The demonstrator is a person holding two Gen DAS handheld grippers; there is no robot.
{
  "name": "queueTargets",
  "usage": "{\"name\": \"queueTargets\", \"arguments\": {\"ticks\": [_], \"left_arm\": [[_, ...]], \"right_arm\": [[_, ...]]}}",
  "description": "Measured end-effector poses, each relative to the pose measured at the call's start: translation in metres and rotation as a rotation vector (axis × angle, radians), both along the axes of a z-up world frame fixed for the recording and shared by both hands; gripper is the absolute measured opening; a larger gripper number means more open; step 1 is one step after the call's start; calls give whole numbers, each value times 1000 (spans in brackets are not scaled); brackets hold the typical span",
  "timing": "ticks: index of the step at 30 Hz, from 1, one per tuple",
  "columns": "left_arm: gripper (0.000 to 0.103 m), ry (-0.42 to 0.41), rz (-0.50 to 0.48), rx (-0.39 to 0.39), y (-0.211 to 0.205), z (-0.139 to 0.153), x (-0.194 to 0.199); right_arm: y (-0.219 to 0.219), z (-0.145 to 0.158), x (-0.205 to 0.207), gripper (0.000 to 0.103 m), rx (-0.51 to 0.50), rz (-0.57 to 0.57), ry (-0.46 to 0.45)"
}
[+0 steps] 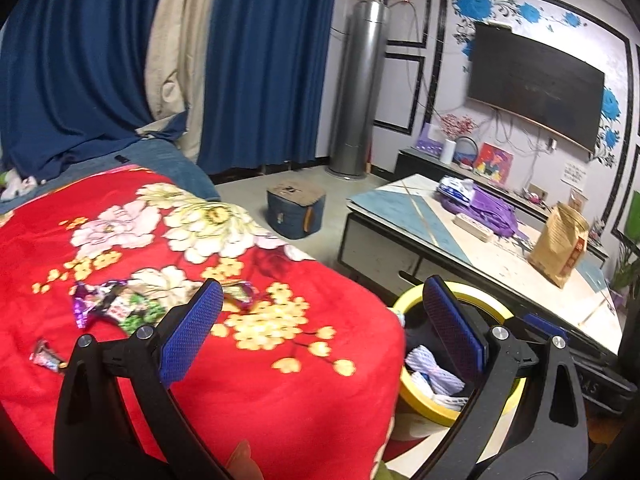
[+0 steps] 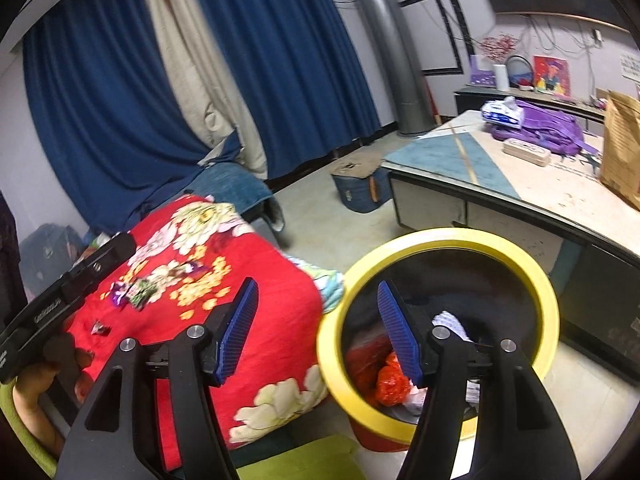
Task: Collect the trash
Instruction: 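Move both open tools back over the bed toward the remaining wrappers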
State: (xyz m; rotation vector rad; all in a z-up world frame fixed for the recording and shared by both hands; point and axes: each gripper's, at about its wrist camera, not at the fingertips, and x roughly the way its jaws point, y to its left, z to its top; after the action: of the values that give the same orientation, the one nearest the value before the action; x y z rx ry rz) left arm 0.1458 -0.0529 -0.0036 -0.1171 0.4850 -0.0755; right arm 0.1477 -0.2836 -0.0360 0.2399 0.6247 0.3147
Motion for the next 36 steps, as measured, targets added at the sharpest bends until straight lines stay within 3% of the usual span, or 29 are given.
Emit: {"name": "queueTargets", "arguments": {"ticks": [19, 28, 36], "left_arm": [[92, -67, 198, -5, 80, 17, -34], [92, -55, 263, -13, 111, 16, -47], [92, 7, 357, -35, 147, 4, -59]], "right_arm": [[94, 16, -3, 64, -42, 212, -23], [139, 17, 5, 65, -56, 305, -22], [175, 12, 27, 65, -50, 377, 21]]}}
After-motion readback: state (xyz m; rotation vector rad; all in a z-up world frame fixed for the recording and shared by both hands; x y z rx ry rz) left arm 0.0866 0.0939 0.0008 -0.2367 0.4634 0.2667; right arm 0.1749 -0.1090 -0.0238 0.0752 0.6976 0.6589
